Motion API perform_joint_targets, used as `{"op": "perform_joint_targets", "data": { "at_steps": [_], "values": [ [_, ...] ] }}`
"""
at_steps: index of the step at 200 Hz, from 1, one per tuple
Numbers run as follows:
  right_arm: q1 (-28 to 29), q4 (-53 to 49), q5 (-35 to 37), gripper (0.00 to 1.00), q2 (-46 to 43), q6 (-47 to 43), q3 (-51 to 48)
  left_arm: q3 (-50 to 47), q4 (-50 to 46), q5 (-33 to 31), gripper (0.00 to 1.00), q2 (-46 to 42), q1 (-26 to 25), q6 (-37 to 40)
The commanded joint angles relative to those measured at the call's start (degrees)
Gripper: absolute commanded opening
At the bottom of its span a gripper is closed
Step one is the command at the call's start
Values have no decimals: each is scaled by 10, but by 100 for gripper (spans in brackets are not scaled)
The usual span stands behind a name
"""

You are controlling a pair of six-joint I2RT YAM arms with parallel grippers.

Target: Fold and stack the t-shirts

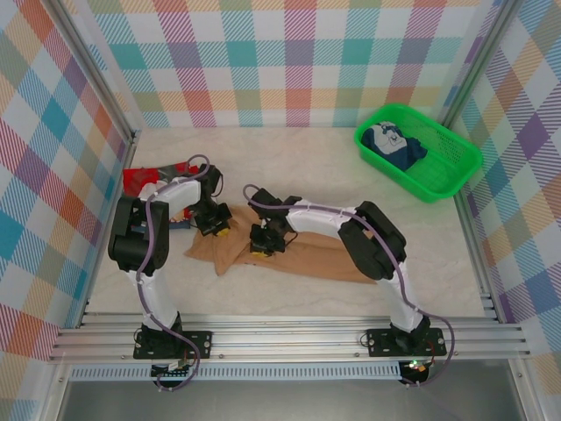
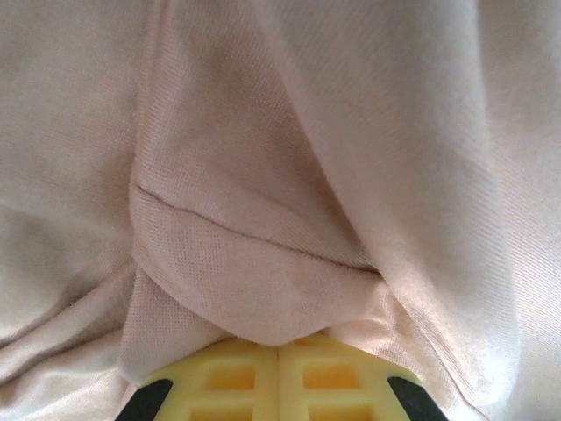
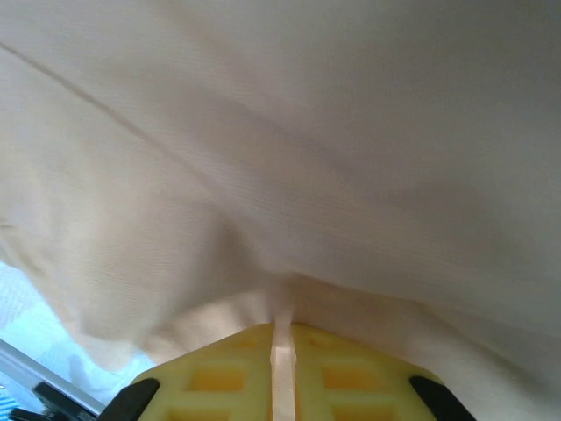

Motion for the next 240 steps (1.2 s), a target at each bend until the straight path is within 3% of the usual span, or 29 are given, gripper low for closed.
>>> {"op": "perform_joint_targets", "data": {
  "at_steps": [1,145,191,240],
  "values": [
    [13,-18,10,13,29,30,34,-14,14,-7,5,22,7,20],
    [17,-59,11,22,85,39,140,-9,8,-5,3,16,9,22],
    [18,-40,-5,22,99,62,132,-5,5,-5,2,17,12,24],
    [18,-45,14,6,86,86,127,0,1,-9,2,20,13,26]
  ]
}}
